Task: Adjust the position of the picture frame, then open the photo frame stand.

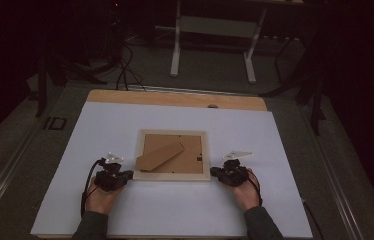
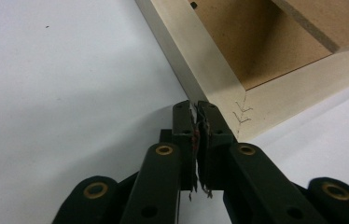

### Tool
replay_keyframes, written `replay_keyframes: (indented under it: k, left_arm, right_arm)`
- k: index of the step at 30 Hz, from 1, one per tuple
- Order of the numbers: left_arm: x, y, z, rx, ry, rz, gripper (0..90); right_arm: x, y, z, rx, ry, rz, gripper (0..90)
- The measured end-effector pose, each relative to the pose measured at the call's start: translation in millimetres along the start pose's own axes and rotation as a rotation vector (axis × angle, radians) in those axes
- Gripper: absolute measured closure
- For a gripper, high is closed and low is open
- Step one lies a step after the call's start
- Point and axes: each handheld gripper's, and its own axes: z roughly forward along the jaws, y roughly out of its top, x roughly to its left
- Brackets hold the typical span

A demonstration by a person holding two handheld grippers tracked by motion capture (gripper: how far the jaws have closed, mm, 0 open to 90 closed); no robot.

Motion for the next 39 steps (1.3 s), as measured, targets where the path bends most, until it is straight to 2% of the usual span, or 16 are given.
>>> replay_keyframes:
  k: [2,6,9,17,20,32,39]
  left_arm:
    - [0.6,0.1,-0.2,-0.001,0.001,-0.004,84.6]
    - [2.2,0.8,-0.4,-0.005,0.002,-0.014,80.5]
    - [5.4,1.0,-1.3,-0.013,-0.021,-0.035,77.9]
    - [7.4,3.6,-3.6,-0.033,-0.026,-0.038,71.9]
    - [11.0,3.7,-5.4,-0.046,-0.048,-0.061,69.7]
    - [16.1,6.8,-10.6,-0.083,-0.056,-0.091,63.2]
    - [18.5,10.1,-17.4,-0.113,-0.043,-0.094,58.9]
  right_arm:
    - [0.7,-0.4,-1.1,0.002,-0.017,-0.014,81.6]
    - [-0.4,-0.8,-4.4,-0.012,-0.028,-0.006,78.3]
    - [-2.3,-0.9,-7.4,-0.020,-0.025,0.009,76.8]
    - [-4.5,0.4,-15.9,-0.056,-0.023,0.027,71.1]
    - [-4.3,1.2,-18.1,-0.066,-0.020,0.028,69.8]
    - [-9.6,-0.6,-24.6,-0.086,-0.022,0.053,67.0]
    - [-12.6,-1.9,-26.2,-0.099,-0.025,0.070,65.3]
